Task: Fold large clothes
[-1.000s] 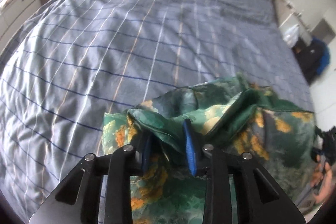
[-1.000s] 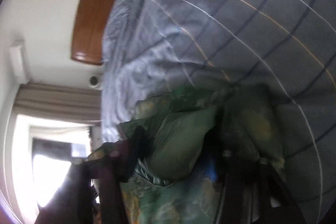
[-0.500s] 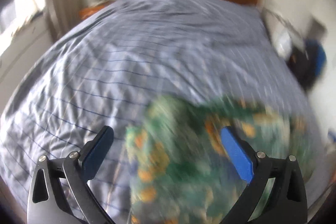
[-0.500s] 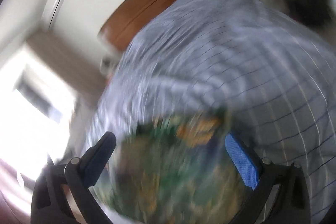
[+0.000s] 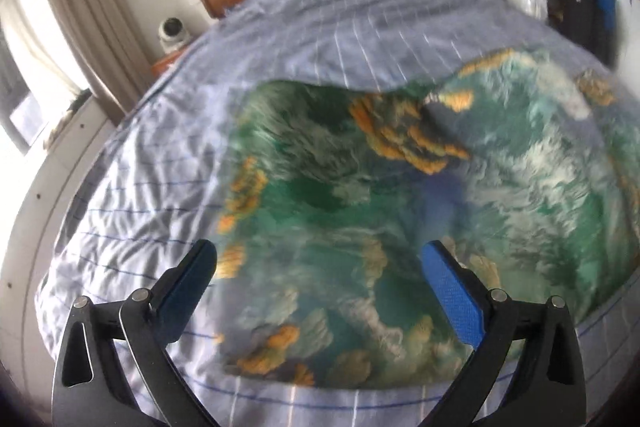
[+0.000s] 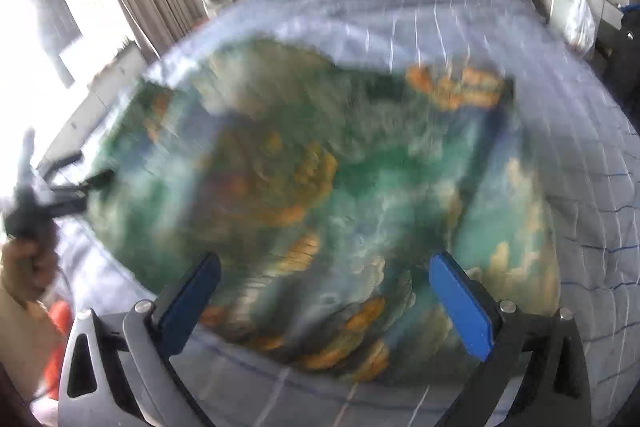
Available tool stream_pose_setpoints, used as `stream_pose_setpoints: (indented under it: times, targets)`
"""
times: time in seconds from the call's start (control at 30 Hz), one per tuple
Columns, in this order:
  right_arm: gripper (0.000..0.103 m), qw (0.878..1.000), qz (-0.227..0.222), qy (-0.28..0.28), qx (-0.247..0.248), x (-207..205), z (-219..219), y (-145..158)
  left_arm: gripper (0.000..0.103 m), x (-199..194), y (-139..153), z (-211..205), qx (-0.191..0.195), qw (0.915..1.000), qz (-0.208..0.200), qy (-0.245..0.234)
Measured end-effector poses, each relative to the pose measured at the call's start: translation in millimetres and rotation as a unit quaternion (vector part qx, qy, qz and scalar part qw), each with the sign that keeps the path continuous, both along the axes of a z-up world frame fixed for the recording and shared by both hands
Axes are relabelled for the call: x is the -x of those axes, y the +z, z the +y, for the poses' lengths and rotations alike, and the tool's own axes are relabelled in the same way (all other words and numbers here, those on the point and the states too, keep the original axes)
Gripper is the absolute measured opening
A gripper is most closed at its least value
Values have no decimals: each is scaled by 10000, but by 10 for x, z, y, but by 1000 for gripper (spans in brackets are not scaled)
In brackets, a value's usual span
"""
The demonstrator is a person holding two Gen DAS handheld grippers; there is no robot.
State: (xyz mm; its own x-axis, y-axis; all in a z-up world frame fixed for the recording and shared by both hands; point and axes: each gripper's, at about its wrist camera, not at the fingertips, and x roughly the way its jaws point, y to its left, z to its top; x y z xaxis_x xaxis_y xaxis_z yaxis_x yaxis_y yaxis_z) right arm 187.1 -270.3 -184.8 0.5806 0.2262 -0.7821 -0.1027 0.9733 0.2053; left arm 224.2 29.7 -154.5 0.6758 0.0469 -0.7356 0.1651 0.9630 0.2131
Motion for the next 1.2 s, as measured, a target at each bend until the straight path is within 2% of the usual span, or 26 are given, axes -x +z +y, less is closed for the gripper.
stream_pose_setpoints:
  times: [0.07, 0.1, 0.17, 0.23, 0.3, 0.4, 0.53, 0.63, 0.73, 0.9, 1.2]
  targets:
    - [103, 9996, -264, -100, 5, 131, -67, 106, 103, -6, -58, 65, 63, 9998, 89, 144]
    - [103, 9994, -295, -178, 2, 168, -102, 108, 102, -55, -173, 131, 104, 9989, 344, 310]
    - [103, 9991, 14, -409, -56, 142, -234, -127, 101, -47, -294, 193, 210, 9963, 649, 527]
    - [103, 9969, 476, -610, -103, 165, -335, -402, 101, 135, -260, 265, 453, 9956, 567, 593]
    - [103, 9976, 213, -641, -126, 346, -299, -319, 102, 469, -177, 271, 490, 9967, 259, 586]
    - [103, 9978, -62, -626, -201, 674, -195, -162, 102, 882, -167, 184, 494, 9977, 47, 457]
    - [103, 9938, -376, -905, -533, 1176, -13, -165, 102, 1267, -422, -120, 231, 9996, 80, 141]
    - [103, 9910, -482, -1150, -479, 1417, 178, -336, 102, 1328, -681, -292, 25, 9994, 329, -57]
    - [103, 9928, -275, -1139, -236, 1469, 310, -524, 102, 1354, -943, -378, -65, 9988, 487, -24]
    - [103, 9938, -75, -1106, 59, 1465, 401, -809, 103, 1316, -1052, -149, 797, 9957, 444, 153]
    - [103, 9932, -359, -1073, 274, 1524, 455, -993, 103, 1385, -1118, -88, 801, 9967, 117, 36]
